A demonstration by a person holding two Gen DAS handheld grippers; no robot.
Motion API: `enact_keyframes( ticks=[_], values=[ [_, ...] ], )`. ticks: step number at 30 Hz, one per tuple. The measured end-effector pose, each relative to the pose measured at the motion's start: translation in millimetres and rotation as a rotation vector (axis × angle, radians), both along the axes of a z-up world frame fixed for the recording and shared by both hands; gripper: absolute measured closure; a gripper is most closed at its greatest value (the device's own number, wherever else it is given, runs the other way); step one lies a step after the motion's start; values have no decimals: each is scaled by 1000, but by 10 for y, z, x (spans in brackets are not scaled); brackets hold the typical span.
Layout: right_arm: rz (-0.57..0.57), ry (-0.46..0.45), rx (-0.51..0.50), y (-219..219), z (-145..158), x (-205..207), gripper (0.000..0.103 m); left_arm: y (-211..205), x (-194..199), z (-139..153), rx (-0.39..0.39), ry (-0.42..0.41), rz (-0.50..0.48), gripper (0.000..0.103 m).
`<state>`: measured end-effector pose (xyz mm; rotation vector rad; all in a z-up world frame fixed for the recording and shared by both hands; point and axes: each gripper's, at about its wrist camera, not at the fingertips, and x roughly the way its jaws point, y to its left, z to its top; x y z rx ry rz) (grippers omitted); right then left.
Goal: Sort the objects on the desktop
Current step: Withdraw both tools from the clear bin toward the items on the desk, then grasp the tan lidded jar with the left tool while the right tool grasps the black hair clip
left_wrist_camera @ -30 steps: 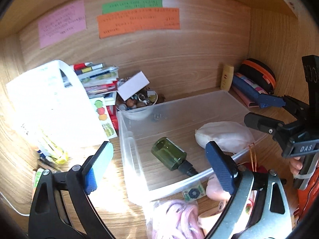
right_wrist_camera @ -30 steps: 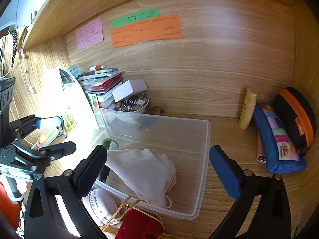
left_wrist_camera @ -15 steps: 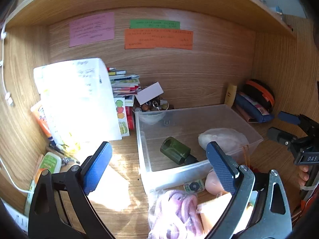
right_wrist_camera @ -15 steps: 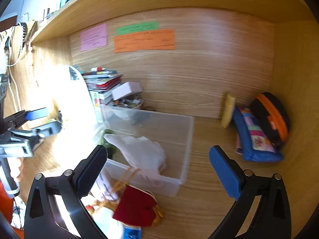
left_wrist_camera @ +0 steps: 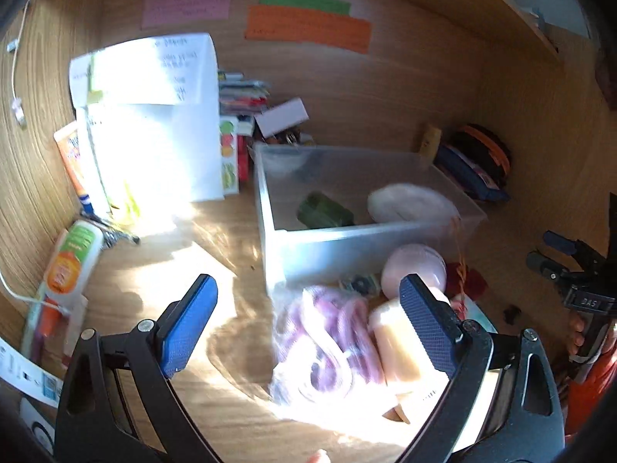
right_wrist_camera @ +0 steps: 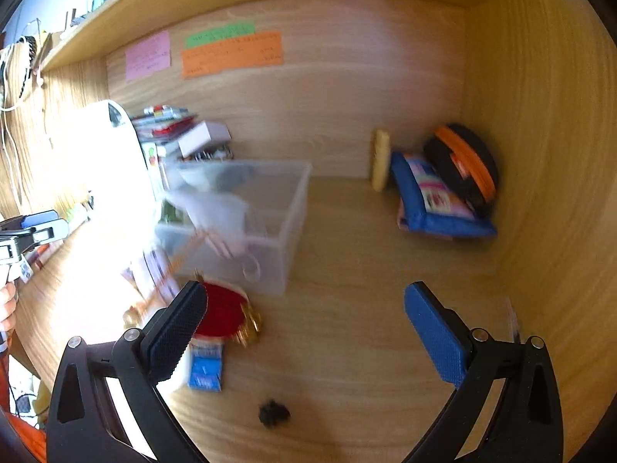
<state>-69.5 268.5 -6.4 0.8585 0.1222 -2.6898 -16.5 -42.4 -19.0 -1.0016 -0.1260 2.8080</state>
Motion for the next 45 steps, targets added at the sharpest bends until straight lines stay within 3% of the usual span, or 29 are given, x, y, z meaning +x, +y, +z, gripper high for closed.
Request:
enact_keyframes(
  ticks=[4, 7, 11, 19, 24, 27, 30, 35, 42, 45],
  values=[
    [-18, -31, 0, 115, -153, 154, 1, 105, 137, -73, -17, -10, -8, 7],
    [-23, -35, 11, 167, -244, 266, 2, 174, 238, -96, -34, -7, -7, 22],
    [27, -49, 20, 152, -363, 401, 5, 290, 298, -148, -2, -24, -49, 25],
    [89, -98, 11, 70, -560, 457, 33, 619, 332, -187, -49, -37, -114, 25],
    [109, -125, -6, 70, -623, 424, 49, 676, 208, -279, -38, -83, -117, 26],
    [125, -142, 2, 32, -657, 398, 59, 716, 146, -319, -14, -103, -131, 31],
    [132, -137, 17, 11, -658, 388, 64, 792, 102, -335, -11, -112, -153, 43],
    [145, -142, 19, 14, -654, 358, 66, 916, 85, -335, -63, -100, -161, 43],
    [160, -140, 29, -17, -656, 326, 68, 916, -24, -367, -38, -134, -182, 37],
    [159, -144, 22, -18, -651, 307, 79, 867, -76, -372, -5, -144, -178, 40]
  ],
)
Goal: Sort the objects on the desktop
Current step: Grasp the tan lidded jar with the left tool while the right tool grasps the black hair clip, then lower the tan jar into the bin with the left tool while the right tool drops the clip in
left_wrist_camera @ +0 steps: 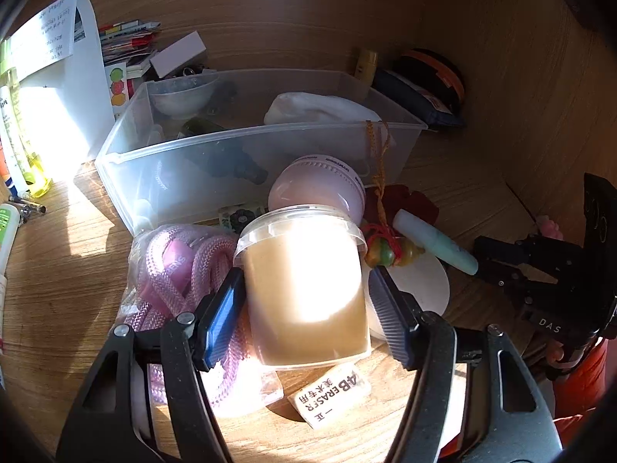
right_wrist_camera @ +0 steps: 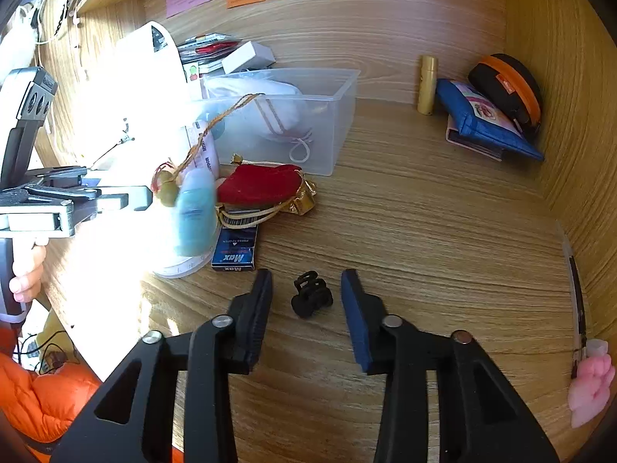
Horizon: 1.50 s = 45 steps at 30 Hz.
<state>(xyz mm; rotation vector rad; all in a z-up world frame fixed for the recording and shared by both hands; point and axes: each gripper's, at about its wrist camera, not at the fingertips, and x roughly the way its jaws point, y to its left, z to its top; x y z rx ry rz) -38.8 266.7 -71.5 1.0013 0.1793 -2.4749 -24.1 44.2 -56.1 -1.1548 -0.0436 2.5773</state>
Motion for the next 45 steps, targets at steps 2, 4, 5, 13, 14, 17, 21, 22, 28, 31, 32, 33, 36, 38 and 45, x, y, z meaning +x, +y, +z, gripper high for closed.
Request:
enact_keyframes(
  ticks=[2, 4, 5, 13, 14, 17, 21, 22, 28, 31, 32, 33, 36, 38, 45],
  values=[
    [1, -5, -7, 3, 4, -9, 83, -54, -36, -2, 37, -16, 5, 44],
    [0, -10, -19, 18, 6, -15, 86, -94, -48, -10, 67, -32, 4, 45],
    [1, -12, -23, 23, 8, -15, 86, -94, -43, -9, 66, -30, 6, 45],
    [-5, -10, -34, 71, 44, -49, 86, -95, -8, 8, 53, -9, 37, 45],
    [-6, -7, -37, 78, 56, -49, 86, -103, 3, 15, 51, -2, 38, 45],
    [-9, 2, -40, 93, 98, -61, 86, -121, 48, 35, 46, 21, 42, 45],
    [-16, 7, -48, 106, 142, -100, 86, -147, 96, 85, 58, 43, 49, 45],
    [-18, 5, -55, 111, 154, -118, 86, -154, 105, 98, 64, 47, 52, 45],
    [-15, 20, -62, 80, 230, -185, 86, -248, 167, 220, 102, 95, 74, 45],
    [-7, 33, -58, 41, 271, -205, 86, -297, 173, 277, 107, 115, 82, 45],
    [-6, 36, -58, 25, 284, -212, 86, -315, 169, 292, 110, 120, 85, 45],
    [-6, 42, -57, 9, 303, -222, 86, -325, 167, 304, 112, 125, 90, 45],
    [1, 54, -61, -37, 343, -254, 86, -370, 154, 344, 114, 142, 101, 45],
    [2, 60, -64, -65, 372, -276, 86, -396, 149, 373, 114, 153, 110, 45],
    [28, 103, -68, -215, 558, -368, 86, -540, 58, 506, 149, 171, 126, 45]
  ],
)
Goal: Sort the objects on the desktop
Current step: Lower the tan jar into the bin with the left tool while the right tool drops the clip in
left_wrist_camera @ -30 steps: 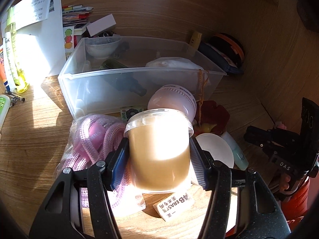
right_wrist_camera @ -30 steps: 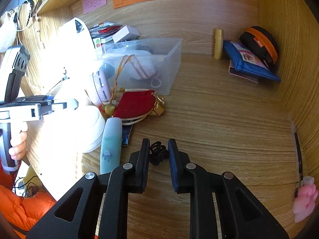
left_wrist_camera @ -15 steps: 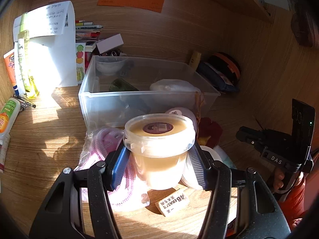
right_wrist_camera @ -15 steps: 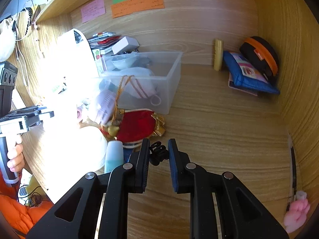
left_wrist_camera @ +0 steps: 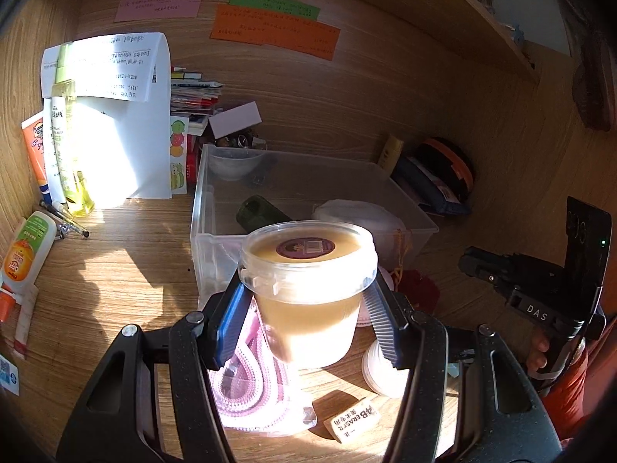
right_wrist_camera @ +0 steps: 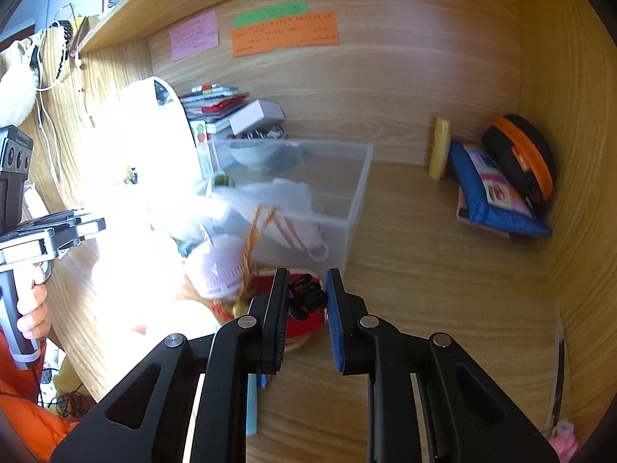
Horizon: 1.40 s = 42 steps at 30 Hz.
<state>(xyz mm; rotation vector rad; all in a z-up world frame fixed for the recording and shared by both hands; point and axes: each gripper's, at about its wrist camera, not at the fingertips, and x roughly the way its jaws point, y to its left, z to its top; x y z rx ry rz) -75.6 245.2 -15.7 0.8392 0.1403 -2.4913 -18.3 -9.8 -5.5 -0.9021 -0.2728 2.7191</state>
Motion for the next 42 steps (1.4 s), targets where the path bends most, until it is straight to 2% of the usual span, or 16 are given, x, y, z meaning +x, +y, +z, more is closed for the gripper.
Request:
enact_keyframes(
  ticks=[3, 11, 16, 29, 42],
  values=[
    [14, 27, 2, -73, 95, -30, 86, -77, -57, 77, 17, 8, 6, 45],
    [36, 60, -24, -204, 231, -152, 86, -204, -191, 319, -26, 53, 38, 45],
    [47, 64, -40, -258, 271, -247, 86, -208, -323, 412, -78, 84, 68, 45],
    [61, 39, -22, -403, 250, -510, 86, -244, -716, 260, -65, 42, 60, 45],
    [56, -9, 7, -582, 31, -701, 86, -234, -894, 37, -78, -1, 50, 45]
  ],
)
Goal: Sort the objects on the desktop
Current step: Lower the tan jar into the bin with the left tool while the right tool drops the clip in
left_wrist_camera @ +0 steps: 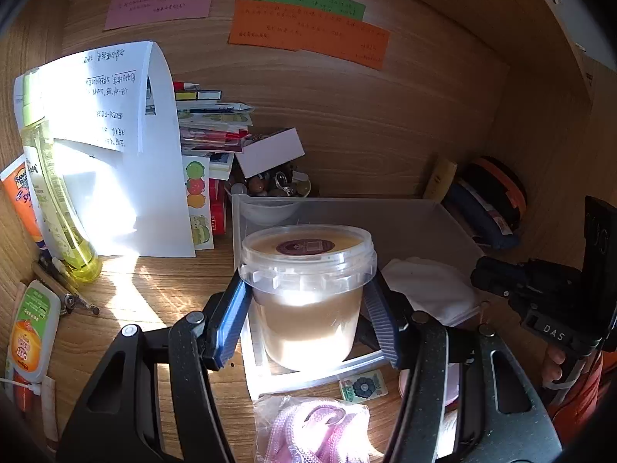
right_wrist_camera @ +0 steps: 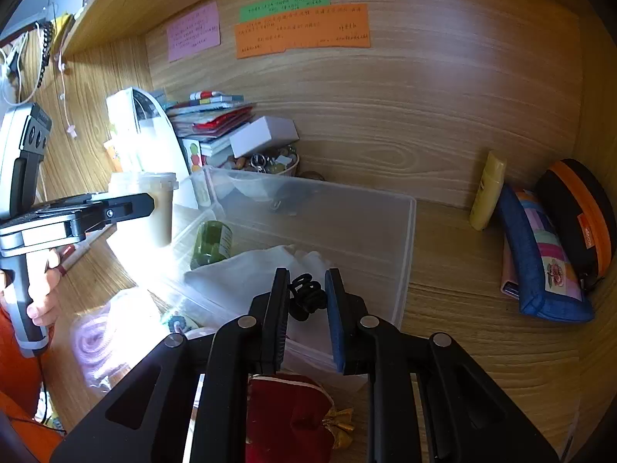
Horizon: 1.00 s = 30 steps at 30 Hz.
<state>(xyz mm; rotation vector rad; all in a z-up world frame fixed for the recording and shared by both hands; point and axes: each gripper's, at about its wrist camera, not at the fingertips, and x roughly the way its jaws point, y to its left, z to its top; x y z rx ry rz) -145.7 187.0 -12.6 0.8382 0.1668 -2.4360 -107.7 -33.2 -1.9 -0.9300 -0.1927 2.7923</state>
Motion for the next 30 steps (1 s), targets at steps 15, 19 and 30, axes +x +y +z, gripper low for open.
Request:
enact_keyframes(
  ticks=[15, 19, 30],
  values=[
    [-1, -39, 8, -37, -117, -57, 86, 130, -144, -166, -58, -45, -15, 45],
    [2, -25, 24, -67, -114, -23, 86, 182, -133, -180, -90, -40, -15, 45],
    [-4, 2, 43, -91, -117, -4, 85, 274, -106, -231, -128, -43, -41, 45]
  ],
)
